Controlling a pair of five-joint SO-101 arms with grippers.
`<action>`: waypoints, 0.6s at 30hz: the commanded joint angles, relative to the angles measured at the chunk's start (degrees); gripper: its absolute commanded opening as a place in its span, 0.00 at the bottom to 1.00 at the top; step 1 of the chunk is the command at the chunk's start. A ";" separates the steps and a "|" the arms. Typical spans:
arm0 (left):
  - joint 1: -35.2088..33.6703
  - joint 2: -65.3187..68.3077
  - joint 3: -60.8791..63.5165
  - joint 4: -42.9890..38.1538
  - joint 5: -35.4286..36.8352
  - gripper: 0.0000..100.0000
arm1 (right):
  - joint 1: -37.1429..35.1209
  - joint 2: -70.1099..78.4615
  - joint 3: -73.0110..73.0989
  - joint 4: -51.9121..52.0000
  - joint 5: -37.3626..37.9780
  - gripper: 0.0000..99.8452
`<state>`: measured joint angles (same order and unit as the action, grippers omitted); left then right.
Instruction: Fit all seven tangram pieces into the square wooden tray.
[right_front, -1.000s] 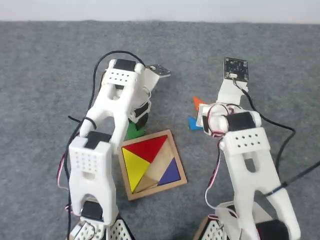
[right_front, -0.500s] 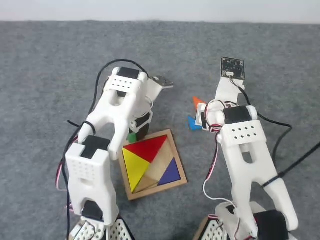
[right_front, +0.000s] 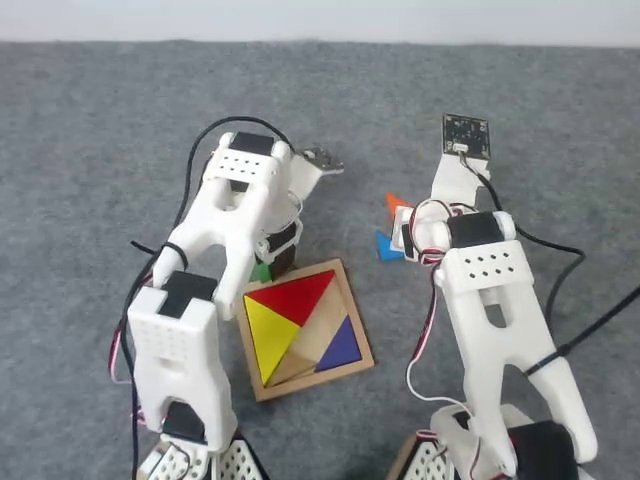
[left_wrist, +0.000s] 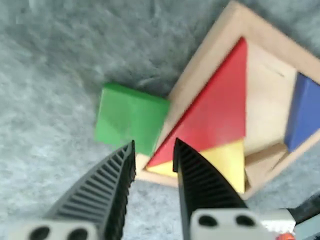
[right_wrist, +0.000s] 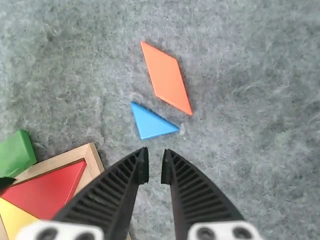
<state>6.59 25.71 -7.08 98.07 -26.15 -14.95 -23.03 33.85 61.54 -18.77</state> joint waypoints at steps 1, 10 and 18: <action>-0.35 -9.14 -3.03 2.46 0.09 0.12 | 0.84 -0.57 -3.52 0.57 -0.44 0.06; -8.26 -2.37 -2.07 -21.80 17.85 0.10 | 0.57 -0.40 -3.52 0.57 -0.44 0.06; -7.56 18.46 -21.23 -9.76 33.41 0.01 | 0.48 -0.40 -3.52 0.22 1.32 0.02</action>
<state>-1.41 41.10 -18.24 82.95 2.59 -14.95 -23.03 33.85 61.54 -18.51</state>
